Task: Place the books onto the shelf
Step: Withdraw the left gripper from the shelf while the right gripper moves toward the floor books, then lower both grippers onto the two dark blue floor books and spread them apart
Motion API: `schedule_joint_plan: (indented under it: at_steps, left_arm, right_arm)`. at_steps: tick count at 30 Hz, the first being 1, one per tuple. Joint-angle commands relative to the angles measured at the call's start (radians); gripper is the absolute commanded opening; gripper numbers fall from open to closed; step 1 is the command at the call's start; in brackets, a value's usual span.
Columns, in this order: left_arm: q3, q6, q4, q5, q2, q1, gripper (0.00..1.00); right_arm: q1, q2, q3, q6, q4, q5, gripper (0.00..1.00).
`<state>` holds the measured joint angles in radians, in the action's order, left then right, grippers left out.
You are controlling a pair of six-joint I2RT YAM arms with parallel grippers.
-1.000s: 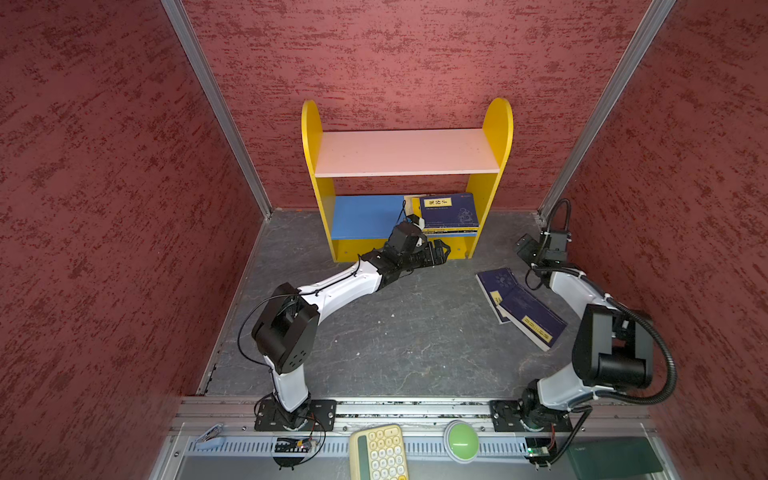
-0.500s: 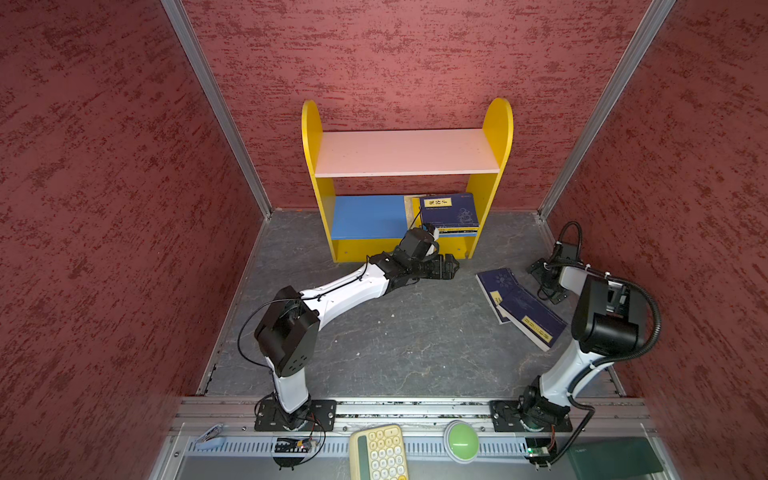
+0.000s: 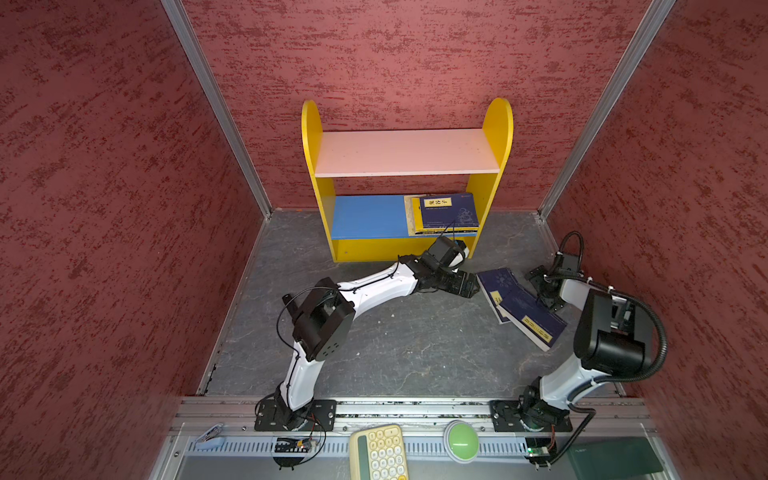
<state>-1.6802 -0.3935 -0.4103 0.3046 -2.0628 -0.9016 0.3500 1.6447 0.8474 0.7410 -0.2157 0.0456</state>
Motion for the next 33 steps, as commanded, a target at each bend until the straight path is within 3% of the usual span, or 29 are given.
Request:
schedule_joint_plan:
  at_steps: [1, 9, 21, 33]
  left_arm:
    - [-0.065, 0.058, -0.065, 0.057, -0.047, -0.039, 0.92]
    - [-0.153, 0.064, -0.142, 0.164, -0.154, -0.118, 0.92]
    - [-0.177, 0.044, -0.184, 0.249, -0.245, -0.185, 0.90]
    - [-0.246, -0.107, -0.097, 0.244, -0.356, -0.131, 0.90]
  right_arm:
    - [-0.019, -0.010, -0.090, 0.084, -0.095, 0.085, 0.99]
    - [-0.079, -0.133, -0.209, 0.157, -0.064, 0.094, 0.99]
    - [-0.103, -0.186, -0.274, 0.117, -0.064, 0.101, 0.99]
    - [-0.172, -0.226, -0.316, 0.098, -0.086, 0.110, 0.99]
